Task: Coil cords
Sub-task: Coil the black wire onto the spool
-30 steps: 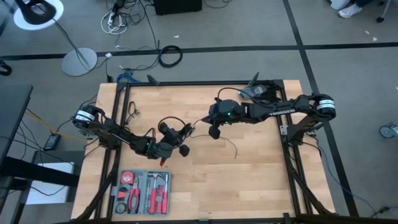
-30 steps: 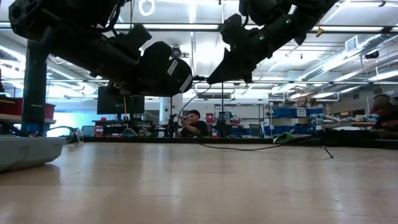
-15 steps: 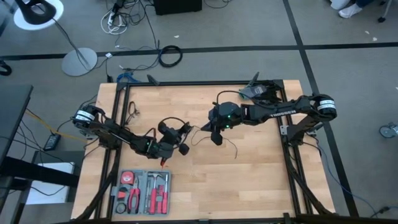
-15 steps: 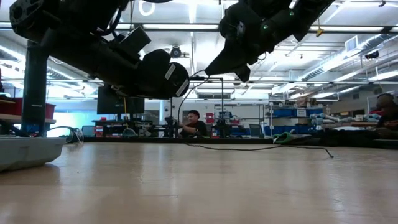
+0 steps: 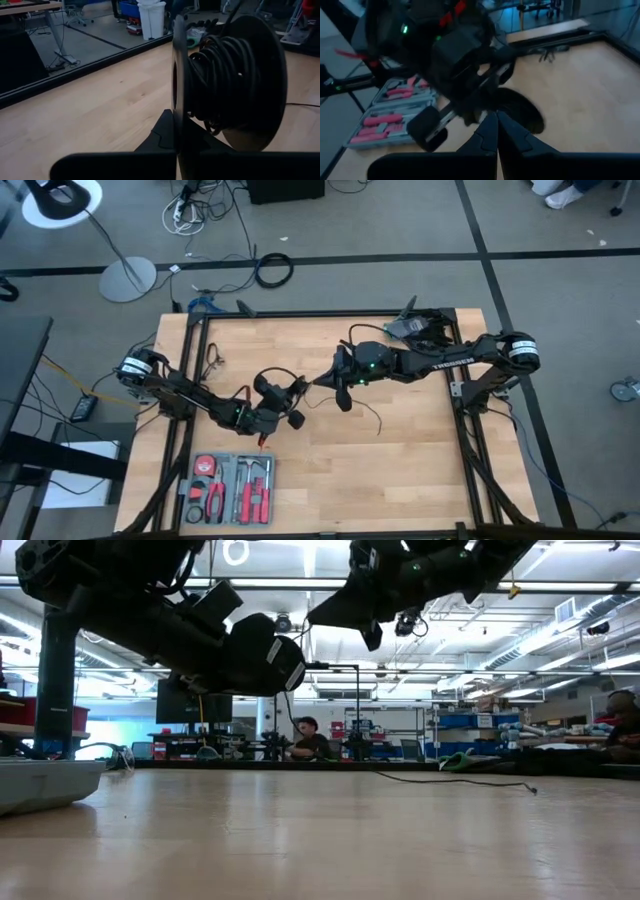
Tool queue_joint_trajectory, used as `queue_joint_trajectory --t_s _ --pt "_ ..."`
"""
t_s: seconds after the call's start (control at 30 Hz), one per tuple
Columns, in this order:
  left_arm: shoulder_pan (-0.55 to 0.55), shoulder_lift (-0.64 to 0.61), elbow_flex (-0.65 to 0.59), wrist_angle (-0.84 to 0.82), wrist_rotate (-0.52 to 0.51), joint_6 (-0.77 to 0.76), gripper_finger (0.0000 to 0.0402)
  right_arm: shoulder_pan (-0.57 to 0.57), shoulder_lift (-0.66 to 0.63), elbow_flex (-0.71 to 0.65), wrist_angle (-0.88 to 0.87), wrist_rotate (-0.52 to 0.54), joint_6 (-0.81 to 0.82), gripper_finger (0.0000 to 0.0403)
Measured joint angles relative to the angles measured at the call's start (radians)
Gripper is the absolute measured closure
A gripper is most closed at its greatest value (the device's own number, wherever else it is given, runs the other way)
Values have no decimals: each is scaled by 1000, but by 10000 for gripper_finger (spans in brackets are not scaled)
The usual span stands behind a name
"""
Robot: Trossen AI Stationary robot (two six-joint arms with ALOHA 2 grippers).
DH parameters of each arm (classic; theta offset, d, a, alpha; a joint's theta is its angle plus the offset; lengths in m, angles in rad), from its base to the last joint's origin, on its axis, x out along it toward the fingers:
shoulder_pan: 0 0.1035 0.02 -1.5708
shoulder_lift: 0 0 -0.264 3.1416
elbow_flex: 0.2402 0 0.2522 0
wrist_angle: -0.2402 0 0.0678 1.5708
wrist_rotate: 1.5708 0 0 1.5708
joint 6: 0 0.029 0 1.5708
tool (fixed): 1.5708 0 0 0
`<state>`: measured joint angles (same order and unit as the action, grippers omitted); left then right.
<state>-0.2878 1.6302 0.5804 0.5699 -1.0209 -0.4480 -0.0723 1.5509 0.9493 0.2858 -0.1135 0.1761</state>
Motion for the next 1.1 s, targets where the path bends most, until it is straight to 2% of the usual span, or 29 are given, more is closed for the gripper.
queue_joint_trajectory --t_s 0.23,0.4,0.57,0.7,1.1 --pt "21 0 11 -15 69 -14 401 26 59 8 70 3 -2 403" --pt "35 0 69 -108 63 -12 401 32 122 45 69 -8 -13 403" --pt "39 0 89 -139 57 -3 401 32 132 51 100 -8 -27 399" --pt "39 1 89 -132 65 -7 401 43 132 50 100 -4 -59 391" --pt "40 1 89 0 53 -9 401 106 132 50 75 118 -162 343"
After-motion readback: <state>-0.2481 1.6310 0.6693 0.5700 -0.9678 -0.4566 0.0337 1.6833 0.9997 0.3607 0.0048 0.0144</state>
